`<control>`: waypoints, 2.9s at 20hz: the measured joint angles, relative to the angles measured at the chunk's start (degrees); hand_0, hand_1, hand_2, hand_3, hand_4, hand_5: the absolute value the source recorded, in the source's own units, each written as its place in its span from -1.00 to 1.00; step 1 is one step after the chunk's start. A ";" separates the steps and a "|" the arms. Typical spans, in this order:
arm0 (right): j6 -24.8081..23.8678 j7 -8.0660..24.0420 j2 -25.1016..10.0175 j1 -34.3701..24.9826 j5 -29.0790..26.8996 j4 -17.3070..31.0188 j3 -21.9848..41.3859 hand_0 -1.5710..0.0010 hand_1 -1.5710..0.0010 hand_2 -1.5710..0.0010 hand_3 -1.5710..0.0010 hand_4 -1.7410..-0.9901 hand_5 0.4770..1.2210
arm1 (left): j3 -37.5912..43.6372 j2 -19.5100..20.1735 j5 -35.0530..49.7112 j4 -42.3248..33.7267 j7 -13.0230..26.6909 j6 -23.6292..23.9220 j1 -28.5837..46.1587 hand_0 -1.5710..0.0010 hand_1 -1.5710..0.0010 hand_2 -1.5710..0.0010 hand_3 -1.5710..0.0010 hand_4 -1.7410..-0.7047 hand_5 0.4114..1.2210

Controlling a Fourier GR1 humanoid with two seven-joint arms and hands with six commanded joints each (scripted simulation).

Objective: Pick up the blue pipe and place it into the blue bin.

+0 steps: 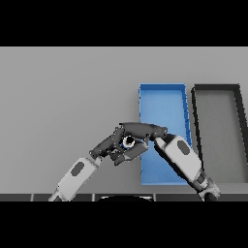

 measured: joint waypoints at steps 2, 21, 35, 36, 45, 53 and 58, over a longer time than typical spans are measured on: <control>-0.87 0.30 0.32 -0.28 -2.08 0.44 0.58 -0.94 -0.94 -0.94 -0.92 -0.28 0.83 | 0.39 -0.44 -0.38 -0.02 0.42 -0.42 -0.29 -1.00 -1.00 -1.00 -0.97 -0.98 1.00; -5.49 1.30 0.38 -0.37 -1.50 0.04 1.49 -1.00 -1.00 -1.00 -1.00 -0.33 1.00 | 2.58 -1.88 -7.29 0.74 3.36 -2.63 1.09 0.95 0.96 0.96 0.96 0.63 -0.47; -18.53 9.38 -8.95 -23.58 -34.16 6.99 -10.13 -1.00 -1.00 -1.00 -1.00 -0.35 1.00 | 2.12 -0.37 -6.40 -2.37 6.38 -3.10 3.90 1.00 1.00 1.00 1.00 0.59 -0.82; -20.34 8.12 -9.53 -25.25 -33.18 8.40 -11.04 -1.00 -1.00 -1.00 -1.00 -0.35 1.00 | 2.34 0.25 -6.51 -2.50 6.00 -3.22 4.06 1.00 1.00 1.00 1.00 0.60 -0.82; -22.21 6.11 -15.36 -26.42 -23.85 32.80 -14.77 -1.00 -1.00 -1.00 -1.00 -0.35 1.00 | 2.67 0.23 -6.85 -2.57 6.16 -2.94 3.42 1.00 1.00 1.00 1.00 0.66 -0.82; -28.08 11.03 -16.61 -14.33 -18.04 37.74 -10.83 -1.00 -1.00 -1.00 -1.00 -0.36 1.00 | 2.85 0.84 -6.95 -2.78 5.83 -3.12 3.63 1.00 1.00 1.00 1.00 0.68 -0.83; -33.68 18.96 -18.40 -7.00 -16.51 34.86 -7.26 -1.00 -1.00 -1.00 -0.04 -0.67 1.00 | 2.62 0.24 -7.28 -1.92 6.25 -2.81 3.86 1.00 1.00 1.00 1.00 0.66 -0.84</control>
